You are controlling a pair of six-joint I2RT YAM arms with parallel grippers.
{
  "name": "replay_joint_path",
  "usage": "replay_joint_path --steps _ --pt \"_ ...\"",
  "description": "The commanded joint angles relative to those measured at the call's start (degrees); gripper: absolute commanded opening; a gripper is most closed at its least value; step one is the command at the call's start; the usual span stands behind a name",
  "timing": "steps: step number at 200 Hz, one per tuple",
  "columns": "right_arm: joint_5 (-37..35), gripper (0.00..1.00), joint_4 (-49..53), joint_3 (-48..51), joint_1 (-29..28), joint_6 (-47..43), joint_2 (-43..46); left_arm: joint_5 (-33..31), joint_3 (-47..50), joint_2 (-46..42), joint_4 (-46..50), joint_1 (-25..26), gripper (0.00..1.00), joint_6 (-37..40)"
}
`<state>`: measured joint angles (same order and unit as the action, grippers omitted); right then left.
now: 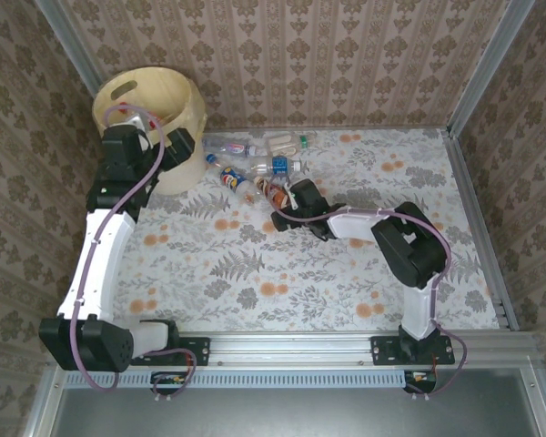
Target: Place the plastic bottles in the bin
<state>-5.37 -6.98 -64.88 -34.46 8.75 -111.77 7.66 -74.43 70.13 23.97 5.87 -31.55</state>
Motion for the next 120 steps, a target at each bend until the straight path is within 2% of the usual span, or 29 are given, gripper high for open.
replay_joint_path --steps 1,31,65,120 --pt "-0.15 0.94 3.91 -4.99 -0.35 -1.47 -3.39 -0.61 1.82 -2.04 1.25 -0.79 1.00 -1.49" --pt "-0.71 0.89 6.87 -9.74 -0.35 0.33 -7.21 -0.46 3.13 -2.43 1.70 -1.21 1.00 -0.98" --pt "-1.56 0.75 5.74 -10.43 -0.34 0.66 -8.61 0.76 4.37 -2.45 1.72 -1.25 1.00 -0.05" --pt "-0.70 0.55 0.88 -3.97 -0.36 -0.67 -2.90 6.80 8.35 -2.67 -3.09 -0.78 1.00 0.75"
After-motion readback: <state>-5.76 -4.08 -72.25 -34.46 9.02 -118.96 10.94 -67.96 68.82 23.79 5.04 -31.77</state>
